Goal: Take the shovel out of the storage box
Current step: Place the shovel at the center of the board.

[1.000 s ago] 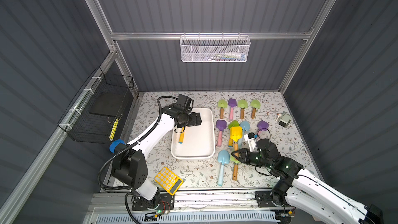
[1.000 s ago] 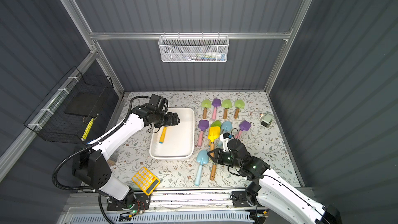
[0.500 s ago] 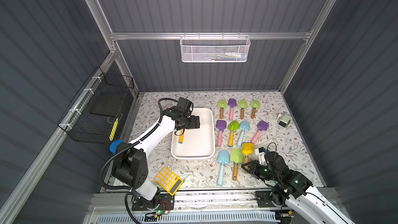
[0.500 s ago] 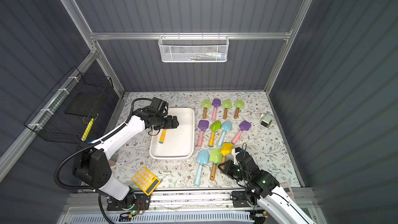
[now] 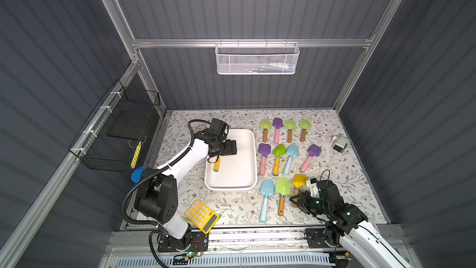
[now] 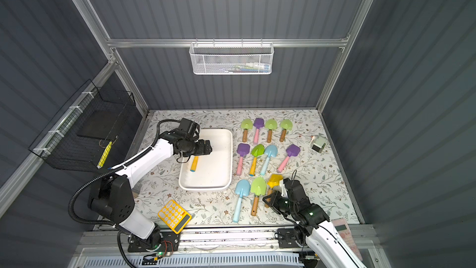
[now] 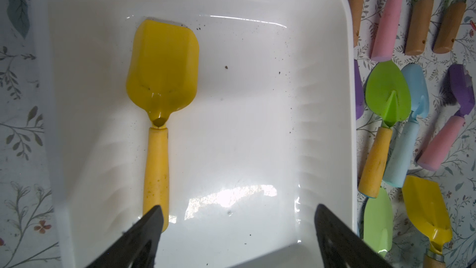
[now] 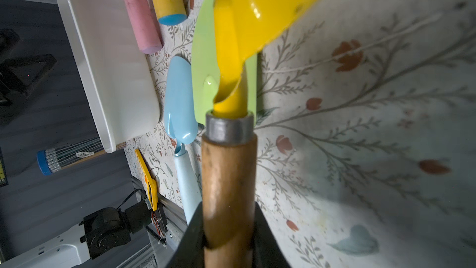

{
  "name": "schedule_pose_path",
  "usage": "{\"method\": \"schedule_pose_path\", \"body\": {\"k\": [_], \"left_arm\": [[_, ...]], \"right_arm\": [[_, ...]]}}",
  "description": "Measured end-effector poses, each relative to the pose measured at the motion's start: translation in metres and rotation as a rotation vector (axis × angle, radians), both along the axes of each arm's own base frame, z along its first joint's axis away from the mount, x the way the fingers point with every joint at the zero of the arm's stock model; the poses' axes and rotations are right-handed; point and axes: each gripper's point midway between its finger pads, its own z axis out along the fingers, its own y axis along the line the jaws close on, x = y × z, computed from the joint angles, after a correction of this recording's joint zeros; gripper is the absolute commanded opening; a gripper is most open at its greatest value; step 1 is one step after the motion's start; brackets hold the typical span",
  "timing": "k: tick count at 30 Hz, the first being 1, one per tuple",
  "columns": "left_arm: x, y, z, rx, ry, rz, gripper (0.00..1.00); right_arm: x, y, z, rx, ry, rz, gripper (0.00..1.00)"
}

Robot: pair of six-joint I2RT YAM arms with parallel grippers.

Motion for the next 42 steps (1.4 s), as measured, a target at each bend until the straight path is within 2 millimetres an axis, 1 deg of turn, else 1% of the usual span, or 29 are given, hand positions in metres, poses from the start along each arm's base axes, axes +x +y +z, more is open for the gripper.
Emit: {"method": "schedule_pose_path", "body": {"k": [1,6,9,15,19,21,23,28,33,35,37,38,40,42], "left_arm": [[-0.001,0.001,-0.001,0.001,0.004,0.002,0.92],[-0.004,0.003,-0.007,0.003,0.020,0.003,0.92],[-0.003,0.004,-0.007,-0.005,0.020,0.005,0.92],[-0.002,0.003,-0.007,-0.010,0.019,0.004,0.92],[-0.002,0.005,-0.008,-0.009,0.021,0.008,0.92],[-0.002,0.007,-0.010,-0.008,0.025,0.013,0.92],[-0.003,0.009,-0.011,-0.008,0.030,0.016,0.92],[-0.001,0.010,-0.010,-0.014,0.029,0.020,0.92],[0.000,0.012,-0.011,-0.002,0.026,0.027,0.92],[0.000,0.016,-0.012,0.014,0.024,0.036,0.92],[0.000,0.019,-0.013,0.034,0.023,0.045,0.92],[0.000,0.021,-0.013,0.041,0.023,0.049,0.92],[0.000,0.027,-0.013,0.072,0.022,0.061,0.91],[0.001,0.033,-0.012,0.110,0.016,0.074,0.86]], "right_arm": [[0.000,-0.001,-0.001,0.002,0.000,0.000,0.15],[0.001,-0.005,-0.004,-0.006,0.000,0.004,0.17],[0.000,-0.005,-0.007,-0.016,0.007,0.018,0.21],[-0.007,-0.007,-0.024,-0.051,0.074,0.041,0.25],[-0.008,-0.009,-0.028,-0.069,0.086,0.047,0.27],[-0.008,-0.010,-0.030,-0.072,0.092,0.046,0.32],[-0.010,-0.010,-0.031,-0.065,0.118,0.038,0.42],[-0.010,-0.007,-0.026,-0.056,0.130,0.055,0.51],[-0.016,-0.017,-0.022,-0.117,0.162,0.039,0.58],[-0.020,-0.022,-0.018,-0.149,0.175,0.028,0.60],[-0.019,-0.027,-0.005,-0.173,0.165,0.016,0.60],[-0.017,-0.029,0.003,-0.186,0.152,0.009,0.61],[-0.010,-0.034,0.027,-0.212,0.101,-0.008,0.61],[-0.002,-0.038,0.050,-0.238,0.054,-0.019,0.62]]}}
